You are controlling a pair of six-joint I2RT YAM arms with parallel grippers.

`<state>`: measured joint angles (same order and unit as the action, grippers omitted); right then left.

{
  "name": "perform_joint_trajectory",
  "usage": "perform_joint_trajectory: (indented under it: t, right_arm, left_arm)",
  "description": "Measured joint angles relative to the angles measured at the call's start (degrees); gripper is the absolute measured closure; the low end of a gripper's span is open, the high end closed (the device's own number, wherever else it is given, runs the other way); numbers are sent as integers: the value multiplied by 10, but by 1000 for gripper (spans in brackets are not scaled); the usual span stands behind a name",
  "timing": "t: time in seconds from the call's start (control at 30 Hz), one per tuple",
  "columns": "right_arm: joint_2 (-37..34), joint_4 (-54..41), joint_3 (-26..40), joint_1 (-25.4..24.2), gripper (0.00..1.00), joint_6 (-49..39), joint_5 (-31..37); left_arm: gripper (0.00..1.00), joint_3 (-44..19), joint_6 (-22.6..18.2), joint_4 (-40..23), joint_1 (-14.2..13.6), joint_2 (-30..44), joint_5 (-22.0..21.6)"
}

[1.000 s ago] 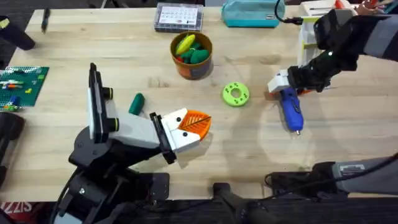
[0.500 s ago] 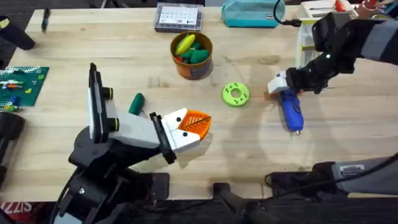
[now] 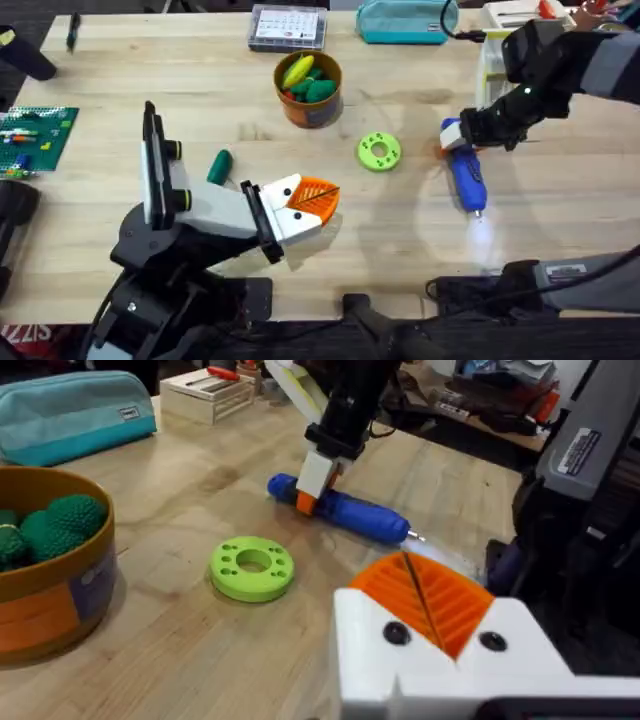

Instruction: Pick up the gripper from the table and insert it into the empty holder that is missing its gripper. Then pick up a screw, insert it into the mounting hole, and use the screwdriver to tighten it. Finally, clean up the table by picking up the vegetable and placing it into the bucket.

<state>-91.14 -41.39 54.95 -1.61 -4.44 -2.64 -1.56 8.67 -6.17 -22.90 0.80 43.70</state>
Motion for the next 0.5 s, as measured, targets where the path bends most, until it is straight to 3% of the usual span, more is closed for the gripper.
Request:
perform_joint_trajectory:
  t: [0.13, 0.5]
  right_arm:
    - [0, 3, -2, 0, 964, 2, -4]
    - [0, -7, -3, 0, 969, 2, -24]
  left_arm:
    - [992, 0, 0, 0, 0, 0, 0]
    - [992, 0, 0, 0, 0, 0, 0]
